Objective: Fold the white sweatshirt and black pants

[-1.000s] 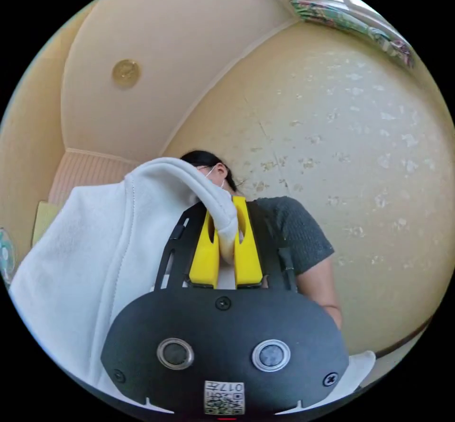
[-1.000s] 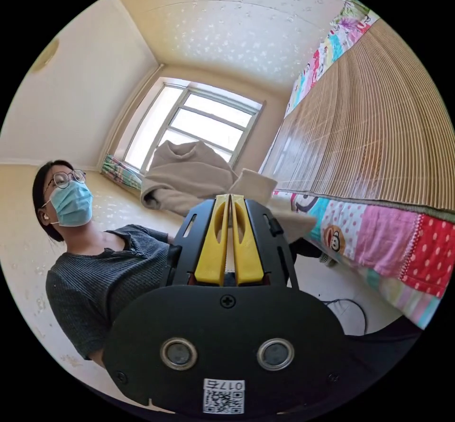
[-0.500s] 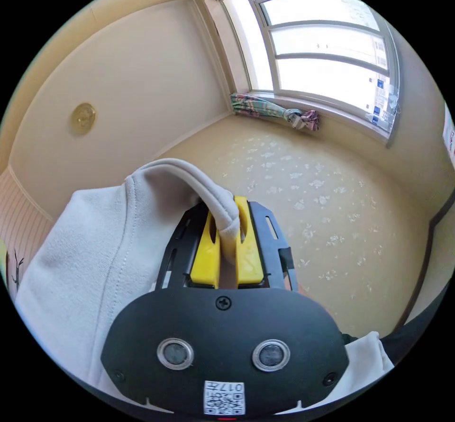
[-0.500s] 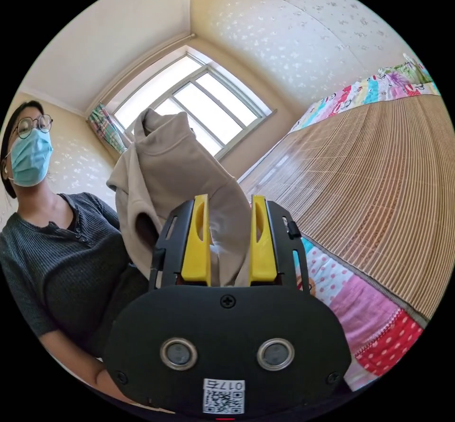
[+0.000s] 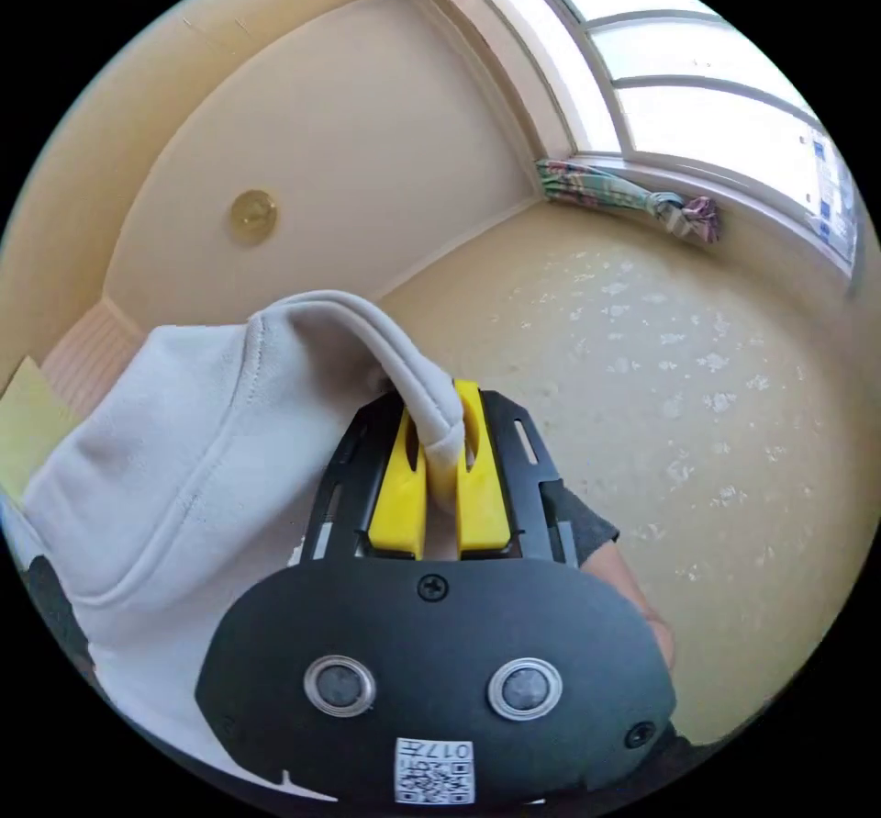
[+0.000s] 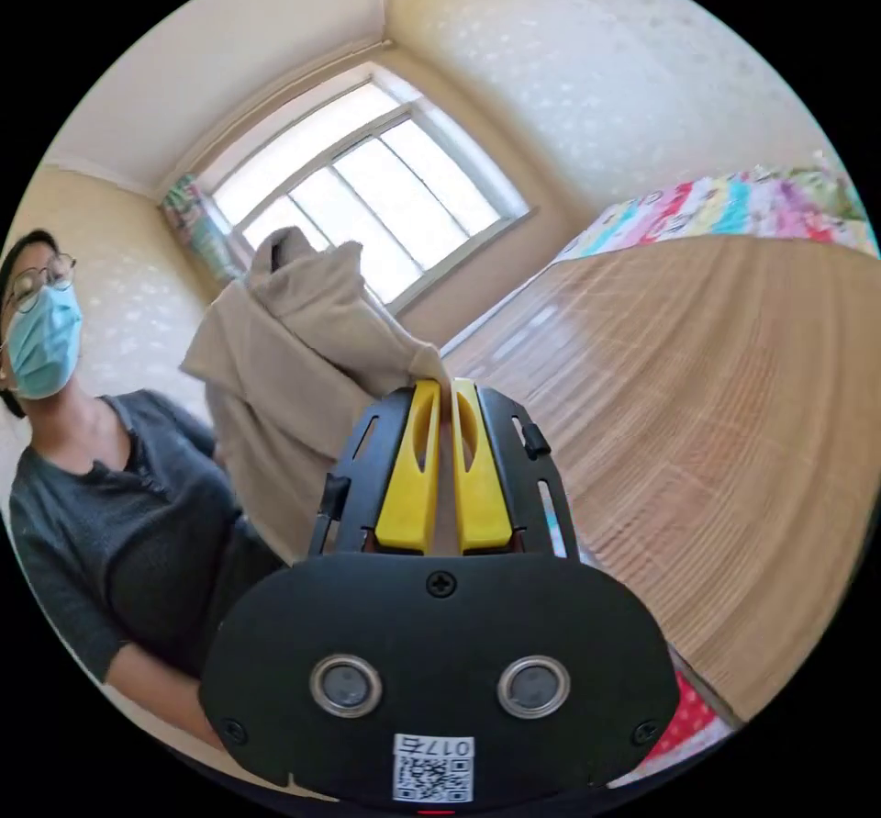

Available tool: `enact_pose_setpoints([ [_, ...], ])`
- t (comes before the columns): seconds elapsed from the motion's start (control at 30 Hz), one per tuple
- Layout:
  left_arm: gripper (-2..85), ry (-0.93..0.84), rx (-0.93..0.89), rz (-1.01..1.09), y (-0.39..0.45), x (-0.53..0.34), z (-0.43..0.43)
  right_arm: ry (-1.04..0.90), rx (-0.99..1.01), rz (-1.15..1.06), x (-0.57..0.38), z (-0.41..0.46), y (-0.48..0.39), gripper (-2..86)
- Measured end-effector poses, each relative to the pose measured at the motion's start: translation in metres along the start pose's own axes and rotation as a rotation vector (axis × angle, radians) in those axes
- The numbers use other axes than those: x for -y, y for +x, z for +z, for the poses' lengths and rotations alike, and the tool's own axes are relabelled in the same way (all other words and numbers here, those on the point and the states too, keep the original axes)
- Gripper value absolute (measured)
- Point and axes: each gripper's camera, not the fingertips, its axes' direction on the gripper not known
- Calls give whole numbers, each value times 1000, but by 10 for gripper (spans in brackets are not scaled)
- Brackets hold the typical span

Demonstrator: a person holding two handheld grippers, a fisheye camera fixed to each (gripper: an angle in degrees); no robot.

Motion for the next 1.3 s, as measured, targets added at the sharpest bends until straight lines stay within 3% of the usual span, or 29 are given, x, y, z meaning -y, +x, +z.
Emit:
enact_pose_setpoints([
  [0.07,45,-73,352,-133,9,-3,-1,190,-238,9,14,-61,-38,27],
  [0.17,45,-195,654,-336,5,-15,1,430,-378,-40,11,-117,-91,26],
  [0.37,41,-558,848,-509,-35,-49,49,616,-485,-237,15,-135,-208,25],
  [0.5,42,-689,904,-579,-65,-58,73,754,-482,-342,17,-147,-269,25],
  [0.63,39,-873,1045,-358,-81,-40,146,854,-517,-482,25,-151,-332,25],
  [0.77,32,-784,1269,-74,-62,37,213,961,-716,-637,32,-154,-370,26],
  [0.87,30,-737,1359,-34,-75,105,242,847,-1013,-609,94,-139,-354,25],
  [1.0,37,-756,1719,-65,-126,190,240,516,-1043,-497,212,-109,-243,25],
  [1.1,62,-696,1989,-229,-181,244,180,122,-928,-175,308,-63,-83,24],
  [1.17,74,-538,2205,-401,-193,251,118,-214,-758,198,327,-19,52,20],
  [1.3,50,-487,2100,-479,-193,199,72,-329,-541,277,264,26,121,12],
])
